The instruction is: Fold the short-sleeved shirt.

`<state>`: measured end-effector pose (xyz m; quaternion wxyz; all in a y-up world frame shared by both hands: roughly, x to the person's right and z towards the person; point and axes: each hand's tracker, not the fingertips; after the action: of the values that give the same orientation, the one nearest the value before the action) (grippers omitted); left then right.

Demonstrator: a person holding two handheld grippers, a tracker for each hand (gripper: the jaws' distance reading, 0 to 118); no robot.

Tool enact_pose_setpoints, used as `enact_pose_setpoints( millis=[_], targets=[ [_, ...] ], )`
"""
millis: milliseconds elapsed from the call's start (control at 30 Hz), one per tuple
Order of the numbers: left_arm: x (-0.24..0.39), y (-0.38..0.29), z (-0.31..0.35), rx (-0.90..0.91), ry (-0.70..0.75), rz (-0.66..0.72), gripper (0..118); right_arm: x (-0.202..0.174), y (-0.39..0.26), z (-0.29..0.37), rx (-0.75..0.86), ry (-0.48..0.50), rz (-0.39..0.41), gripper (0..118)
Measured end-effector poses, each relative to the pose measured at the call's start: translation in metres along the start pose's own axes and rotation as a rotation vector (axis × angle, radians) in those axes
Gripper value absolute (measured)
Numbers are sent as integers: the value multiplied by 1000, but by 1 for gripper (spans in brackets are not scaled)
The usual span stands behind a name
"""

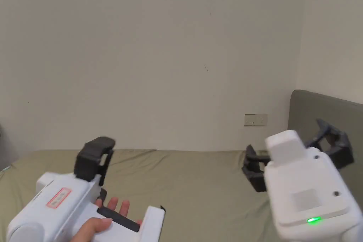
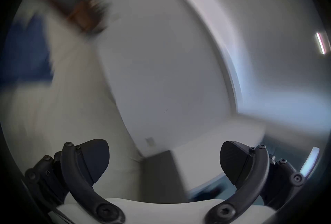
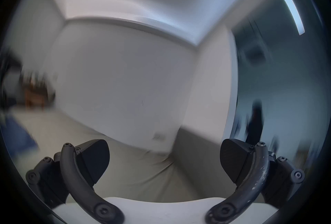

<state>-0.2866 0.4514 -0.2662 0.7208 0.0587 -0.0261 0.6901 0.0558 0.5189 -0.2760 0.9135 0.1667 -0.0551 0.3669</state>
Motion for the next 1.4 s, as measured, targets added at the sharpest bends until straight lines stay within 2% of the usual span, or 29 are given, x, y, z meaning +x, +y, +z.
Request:
enact_pose_setpoints(
  millis=[100, 167, 200, 233, 267, 300, 367, 400, 433, 500, 533, 633, 733, 767, 800, 867, 900, 933, 967, 1000, 1067, 1100, 1167, 1233, 1333, 1400],
  targets=[
    [-60, 8, 2, 18, 42, 616, 118, -40, 6, 19, 221, 7, 581, 118],
    [-99, 1, 6, 47, 57, 955, 118, -66, -7, 29, 389, 7, 890, 118],
    [-115, -3, 11, 88, 59, 1064, 118, -70, -12, 36, 451, 61, 941, 118],
    [-124, -3, 16, 140, 45, 1076, 118, -75, -14, 40, 498, 124, 943, 118],
    [-131, -4, 23, 177, 52, 1049, 118, -81, -18, 45, 534, 203, 947, 118],
    [-137, -4, 28, 197, 83, 965, 118, -85, -21, 48, 553, 258, 966, 118],
    [-143, 1, 35, 210, 138, 929, 118, -87, -31, 47, 568, 230, 969, 118],
    [-145, 2, 36, 208, 138, 953, 118, -89, -29, 45, 543, 218, 930, 118],
    [-145, 2, 36, 211, 133, 976, 118, -87, -27, 42, 497, 208, 858, 118],
    [-137, 7, 33, 201, 119, 955, 118, -75, -24, 32, 408, 223, 678, 118],
    [-131, 10, 30, 180, 110, 889, 118, -72, -20, 29, 370, 221, 587, 118],
    [-92, 16, 15, 57, 65, 615, 118, -44, -11, 13, 165, 232, 136, 118],
    [-32, 24, -9, -99, 30, -19, 118, -5, -18, -10, -10, 314, -403, 118],
    [-7, 18, -12, -111, 36, -299, 118, 9, -27, -17, -61, 333, -606, 118],
    [22, 2, -11, -88, 55, -642, 118, 21, -39, -22, -125, 337, -819, 118],
    [54, -39, -6, 34, 66, -1267, 118, 37, -62, -28, -215, 363, -1177, 118],
    [55, -61, -3, 99, 64, -1544, 118, 40, -78, -29, -257, 361, -1315, 118],
    [53, -78, -2, 144, 108, -1762, 118, 41, -93, -29, -303, 340, -1393, 118],
    [51, -87, -2, 163, 146, -1858, 118, 40, -100, -27, -334, 312, -1380, 118],
    [47, -97, -2, 156, 186, -1943, 118, 38, -105, -23, -357, 269, -1320, 118],
    [40, -104, 1, 107, 129, -1916, 118, 36, -112, -18, -363, 206, -1170, 118],
    [37, -97, -1, 60, 114, -1845, 118, 35, -115, -16, -360, 184, -1122, 118],
    [33, -96, -3, -15, 95, -1703, 118, 32, -111, -12, -345, 201, -1103, 118],
    [33, -88, -6, -14, 125, -1611, 118, 34, -108, -12, -342, 204, -1097, 118],
    [31, -85, -6, 23, 134, -1606, 118, 32, -98, -12, -308, 200, -1016, 118],
    [34, -82, -6, 24, 131, -1613, 118, 32, -93, -12, -287, 194, -997, 118]
  ],
)
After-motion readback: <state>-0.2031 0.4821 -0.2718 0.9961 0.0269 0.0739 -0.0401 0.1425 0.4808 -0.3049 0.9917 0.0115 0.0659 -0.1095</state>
